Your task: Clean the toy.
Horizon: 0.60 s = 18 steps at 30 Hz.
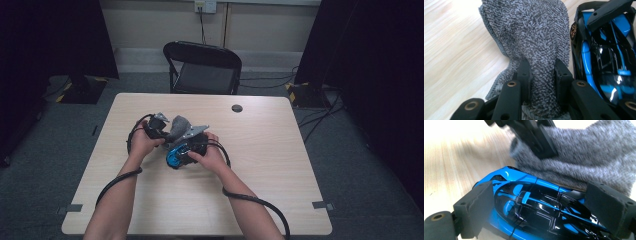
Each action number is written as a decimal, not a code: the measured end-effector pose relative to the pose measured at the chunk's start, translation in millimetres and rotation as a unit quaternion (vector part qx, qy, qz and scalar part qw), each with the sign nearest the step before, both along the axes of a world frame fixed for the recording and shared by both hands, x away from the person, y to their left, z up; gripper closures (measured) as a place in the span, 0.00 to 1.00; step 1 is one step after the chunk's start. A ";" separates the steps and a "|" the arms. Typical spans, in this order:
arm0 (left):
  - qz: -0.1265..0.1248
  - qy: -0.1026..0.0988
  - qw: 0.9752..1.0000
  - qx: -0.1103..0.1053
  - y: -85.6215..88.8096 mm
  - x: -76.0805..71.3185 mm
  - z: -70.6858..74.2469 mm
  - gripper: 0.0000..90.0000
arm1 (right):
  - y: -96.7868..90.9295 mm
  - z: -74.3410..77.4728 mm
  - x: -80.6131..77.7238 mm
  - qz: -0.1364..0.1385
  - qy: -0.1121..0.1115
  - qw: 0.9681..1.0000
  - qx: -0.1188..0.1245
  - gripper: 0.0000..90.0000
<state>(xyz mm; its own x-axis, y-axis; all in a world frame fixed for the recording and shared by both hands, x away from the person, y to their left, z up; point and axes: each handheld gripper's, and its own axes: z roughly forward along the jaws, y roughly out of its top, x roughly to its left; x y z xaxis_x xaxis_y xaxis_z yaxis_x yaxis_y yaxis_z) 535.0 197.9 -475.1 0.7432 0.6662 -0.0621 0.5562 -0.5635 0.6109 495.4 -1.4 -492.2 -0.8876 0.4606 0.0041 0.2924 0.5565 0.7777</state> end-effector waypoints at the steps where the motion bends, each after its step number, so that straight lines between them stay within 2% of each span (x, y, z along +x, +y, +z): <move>1: -0.003 0.000 1.000 0.000 -1.2 0.8 -0.4 0.77 | -0.3 -0.1 0.3 0.001 0.000 1.000 0.001 0.10; 4: 0.008 -0.013 1.000 -0.009 -5.5 2.5 -2.6 0.72 | -1.5 -1.5 0.4 0.002 -0.001 1.000 0.008 0.10; 6: 0.021 -0.018 0.999 -0.026 -7.1 3.1 -5.5 0.67 | -2.0 -1.7 0.6 0.002 -0.001 1.000 0.009 0.10; 7: 0.020 -0.021 0.999 -0.023 -8.4 3.4 -6.9 0.67 | -2.0 -1.7 0.6 0.002 -0.001 1.000 0.009 0.10; 9: 0.027 -0.030 0.999 -0.033 -13.2 3.6 -9.4 0.65 | -2.2 -2.0 0.6 0.002 -0.002 1.000 0.011 0.09; 14: 0.017 -0.031 0.999 -0.025 -18.1 5.6 -10.2 0.64 | -2.4 -2.5 0.0 0.002 -0.004 1.000 0.013 0.09; 18: -0.010 -0.030 0.999 -0.012 -24.3 6.6 -10.1 0.70 | -2.0 -2.5 -0.3 0.001 -0.004 1.000 0.012 0.09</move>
<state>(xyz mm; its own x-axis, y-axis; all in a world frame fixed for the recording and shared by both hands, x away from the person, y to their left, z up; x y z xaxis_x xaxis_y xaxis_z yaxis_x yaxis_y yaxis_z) 541.6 173.6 -485.2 0.7590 0.6503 -0.0328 0.5068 -0.5584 0.6568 495.1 -3.3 -494.7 -0.8884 0.4590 0.0074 0.2847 0.5383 0.7932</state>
